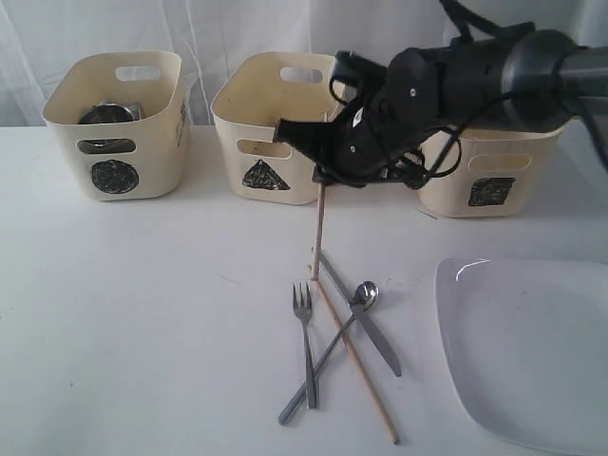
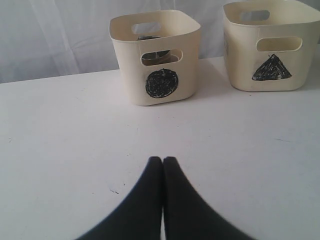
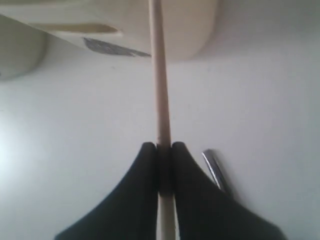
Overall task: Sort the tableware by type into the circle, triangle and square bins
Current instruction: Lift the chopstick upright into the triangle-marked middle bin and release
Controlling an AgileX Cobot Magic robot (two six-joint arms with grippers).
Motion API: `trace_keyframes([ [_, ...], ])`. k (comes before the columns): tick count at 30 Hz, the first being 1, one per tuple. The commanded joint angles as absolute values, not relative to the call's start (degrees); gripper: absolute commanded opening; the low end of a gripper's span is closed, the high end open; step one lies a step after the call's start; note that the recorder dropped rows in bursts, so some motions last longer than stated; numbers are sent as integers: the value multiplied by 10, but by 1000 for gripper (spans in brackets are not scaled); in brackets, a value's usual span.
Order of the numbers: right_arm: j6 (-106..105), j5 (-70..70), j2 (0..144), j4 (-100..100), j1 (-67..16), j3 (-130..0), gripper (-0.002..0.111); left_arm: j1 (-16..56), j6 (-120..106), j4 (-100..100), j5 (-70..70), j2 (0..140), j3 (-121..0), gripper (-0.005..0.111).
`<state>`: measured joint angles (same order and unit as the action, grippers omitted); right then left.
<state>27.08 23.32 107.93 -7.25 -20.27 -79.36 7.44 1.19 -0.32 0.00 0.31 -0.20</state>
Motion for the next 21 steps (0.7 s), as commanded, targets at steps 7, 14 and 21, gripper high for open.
trace_keyframes([
  [7, 196, -42, 968, -80, -184, -699, 0, 76, 11, -8, 0, 0, 0, 0],
  [14, 196, -158, 1014, -137, -140, -728, 0, 76, 11, -8, 0, 0, 0, 0],
  [21, 192, -137, 1065, -133, -135, -819, 0, 76, 11, -8, 0, 0, 0, 0],
])
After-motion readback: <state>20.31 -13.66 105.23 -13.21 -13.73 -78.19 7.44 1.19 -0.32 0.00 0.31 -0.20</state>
